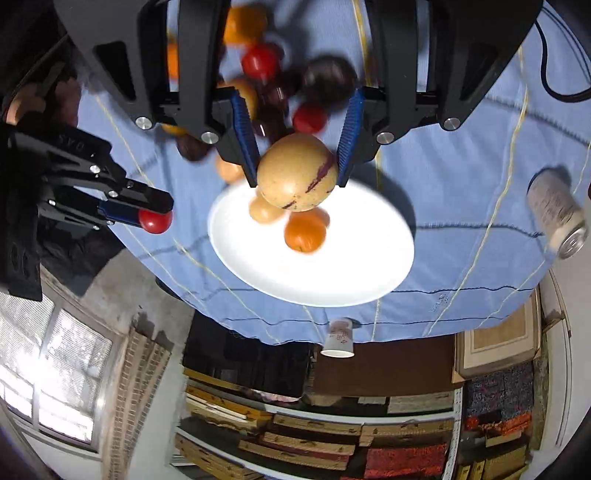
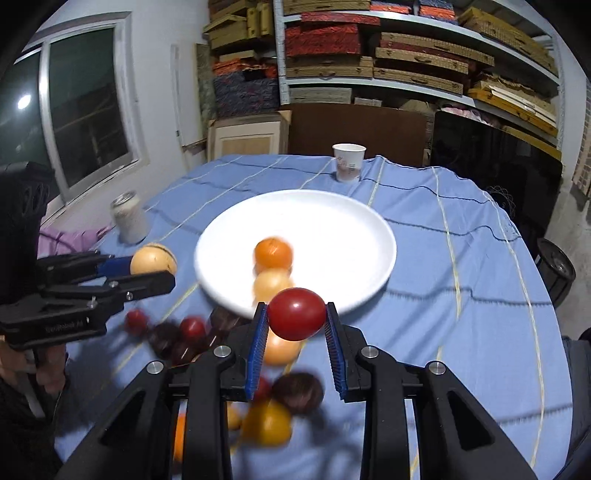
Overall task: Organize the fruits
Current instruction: 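Carry the pear with the left gripper while the right gripper brings a red tomato to the plate, then grasp a red tomato with the left gripper while the right gripper reaches toward a yellow tomato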
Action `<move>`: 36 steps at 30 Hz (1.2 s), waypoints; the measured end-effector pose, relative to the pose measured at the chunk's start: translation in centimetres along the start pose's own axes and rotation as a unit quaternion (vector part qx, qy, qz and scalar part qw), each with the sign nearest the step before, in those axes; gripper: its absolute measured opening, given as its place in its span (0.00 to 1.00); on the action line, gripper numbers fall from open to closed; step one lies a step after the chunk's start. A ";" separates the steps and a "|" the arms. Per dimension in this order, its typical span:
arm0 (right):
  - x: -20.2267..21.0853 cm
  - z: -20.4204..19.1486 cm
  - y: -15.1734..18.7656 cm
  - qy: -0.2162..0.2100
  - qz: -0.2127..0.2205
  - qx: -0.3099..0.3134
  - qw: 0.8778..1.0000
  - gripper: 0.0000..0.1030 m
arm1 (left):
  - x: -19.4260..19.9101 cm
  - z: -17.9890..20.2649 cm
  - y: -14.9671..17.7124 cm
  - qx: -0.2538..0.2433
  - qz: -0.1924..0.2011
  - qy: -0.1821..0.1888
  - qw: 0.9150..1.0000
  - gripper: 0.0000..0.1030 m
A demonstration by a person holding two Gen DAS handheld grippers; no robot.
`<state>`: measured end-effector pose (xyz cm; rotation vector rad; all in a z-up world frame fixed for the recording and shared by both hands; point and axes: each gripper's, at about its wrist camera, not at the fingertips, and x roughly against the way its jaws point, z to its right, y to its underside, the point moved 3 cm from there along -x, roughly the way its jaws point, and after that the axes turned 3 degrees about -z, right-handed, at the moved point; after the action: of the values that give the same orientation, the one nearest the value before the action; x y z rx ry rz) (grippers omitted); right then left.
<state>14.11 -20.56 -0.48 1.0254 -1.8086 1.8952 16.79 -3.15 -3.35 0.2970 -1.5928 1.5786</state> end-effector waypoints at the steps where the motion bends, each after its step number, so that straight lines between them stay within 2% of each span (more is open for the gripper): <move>1: -0.8 0.3 -0.5 0.003 -0.003 -0.003 1.000 0.30 | -1.1 -0.3 -0.7 0.005 -0.006 0.000 1.000 0.39; 8: -6.2 2.0 -2.6 0.003 -0.030 -0.023 0.999 0.33 | -5.7 -1.4 -2.0 0.016 -0.037 -0.020 0.999 0.39; 9: -6.4 2.0 -2.6 0.001 -0.030 -0.025 0.999 0.48 | -5.9 -1.6 -1.8 0.018 -0.040 -0.023 0.999 0.39; 10: -6.3 1.9 -2.7 0.000 -0.024 -0.026 0.999 0.57 | -6.0 -1.7 -1.8 0.019 -0.041 -0.023 0.999 0.40; 11: -5.9 1.8 -2.7 0.002 -0.012 -0.026 1.000 0.65 | -5.8 -1.7 -1.7 0.019 -0.038 -0.024 0.999 0.48; 14: -4.7 1.5 -2.5 0.002 -0.001 -0.025 1.000 0.65 | -4.0 -2.1 -2.1 0.024 -0.003 -0.039 0.999 0.70; 15: -4.2 1.5 -2.2 0.001 0.002 -0.031 1.000 0.65 | -3.5 -2.1 -2.2 0.025 0.004 -0.039 0.999 0.71; 18: -2.6 1.4 -1.0 -0.006 0.007 -0.042 0.999 0.65 | -1.9 -1.8 -1.7 0.022 0.013 -0.038 0.999 0.72; 21: -0.7 1.2 1.0 -0.016 0.010 -0.049 0.999 0.65 | -0.4 -1.6 0.4 0.006 0.008 -0.042 0.999 0.72; 28: 1.5 1.3 7.0 -0.056 0.005 -0.099 0.994 0.68 | 2.0 -3.0 7.2 -0.028 -0.021 -0.070 0.997 0.72; 30: 1.2 1.4 8.1 -0.058 -0.005 -0.107 0.993 0.68 | 1.6 -3.5 8.0 -0.024 -0.039 -0.076 0.996 0.72; 33: 1.7 1.7 8.1 -0.059 0.010 -0.115 0.992 0.69 | 1.5 -4.2 8.1 -0.012 -0.045 -0.089 0.995 0.72; 36: 1.6 1.7 8.1 -0.057 0.010 -0.116 0.992 0.69 | 0.7 -5.1 8.3 0.005 -0.069 -0.103 0.992 0.72</move>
<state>7.97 -23.75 -5.39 1.0539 -2.0515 1.6181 12.71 3.16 -9.52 0.5805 -1.6827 1.4866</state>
